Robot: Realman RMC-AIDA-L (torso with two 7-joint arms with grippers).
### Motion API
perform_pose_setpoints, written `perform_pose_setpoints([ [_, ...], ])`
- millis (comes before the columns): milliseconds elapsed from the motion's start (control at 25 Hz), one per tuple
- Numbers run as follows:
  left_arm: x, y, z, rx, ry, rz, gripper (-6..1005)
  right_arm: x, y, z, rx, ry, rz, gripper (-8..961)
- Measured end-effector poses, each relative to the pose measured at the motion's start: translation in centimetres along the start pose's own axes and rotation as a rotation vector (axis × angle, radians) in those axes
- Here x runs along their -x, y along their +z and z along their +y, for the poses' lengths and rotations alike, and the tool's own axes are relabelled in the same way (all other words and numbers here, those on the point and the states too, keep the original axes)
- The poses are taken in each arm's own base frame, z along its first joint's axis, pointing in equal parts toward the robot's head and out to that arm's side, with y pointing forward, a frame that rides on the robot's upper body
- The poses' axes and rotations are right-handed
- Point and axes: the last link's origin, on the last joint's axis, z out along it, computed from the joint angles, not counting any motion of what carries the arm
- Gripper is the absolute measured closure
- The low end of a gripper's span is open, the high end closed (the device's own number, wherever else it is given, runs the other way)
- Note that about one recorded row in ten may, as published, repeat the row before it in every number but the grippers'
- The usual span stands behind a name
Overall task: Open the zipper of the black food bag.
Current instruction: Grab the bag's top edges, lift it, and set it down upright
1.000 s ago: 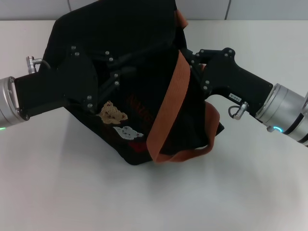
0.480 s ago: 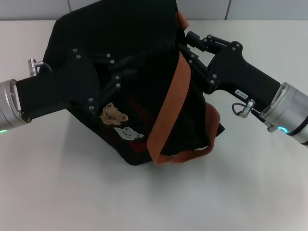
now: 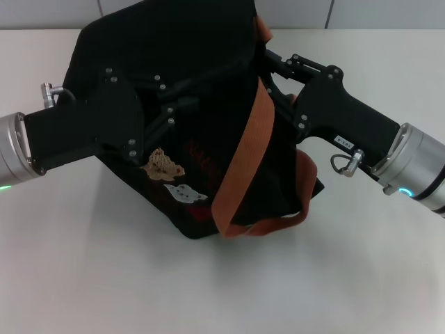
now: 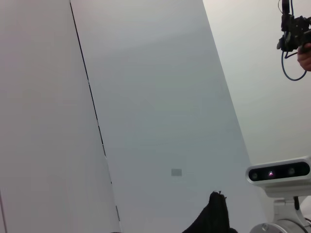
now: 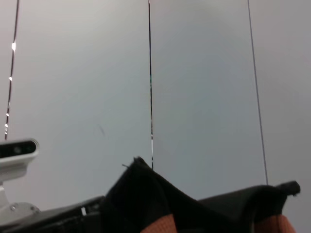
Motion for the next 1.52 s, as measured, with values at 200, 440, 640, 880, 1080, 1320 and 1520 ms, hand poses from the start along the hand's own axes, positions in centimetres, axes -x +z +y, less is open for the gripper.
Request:
perform_pose_setpoints([
  [200,0.1,0.1,-0.1,0.001,0.002,-0.005,932,0.3,-0.7,0.3,-0.007,0.012,-0.036,544],
  [440,0.1,0.1,-0.1,0.001,0.002,-0.007,934,0.2,-1.2,0.3,-0.019,0.016,-0.039,545],
  [640,0.1,0.2,0.0,0.004,0.001,-0.005,935,-0.3,-0.6,0.0,-0.034,0.014,0.005,546],
  [880,0.1,0.2,0.0,0.006,0.001,-0.005,937,-0.7,0.4,-0.2,-0.025,0.009,0.040,553],
  [1080,0.1,0.2,0.0,0.006,0.000,-0.006,938,-0.6,0.9,-0.2,-0.010,0.003,0.046,561],
  [1320,0.1,0.2,0.0,0.005,0.001,-0.005,939,-0.6,1.2,-0.3,-0.006,-0.003,0.052,751],
  [1520,0.1,0.2,0.0,0.005,0.002,-0.004,940,-0.7,1.2,-0.3,-0.007,-0.004,0.058,798],
])
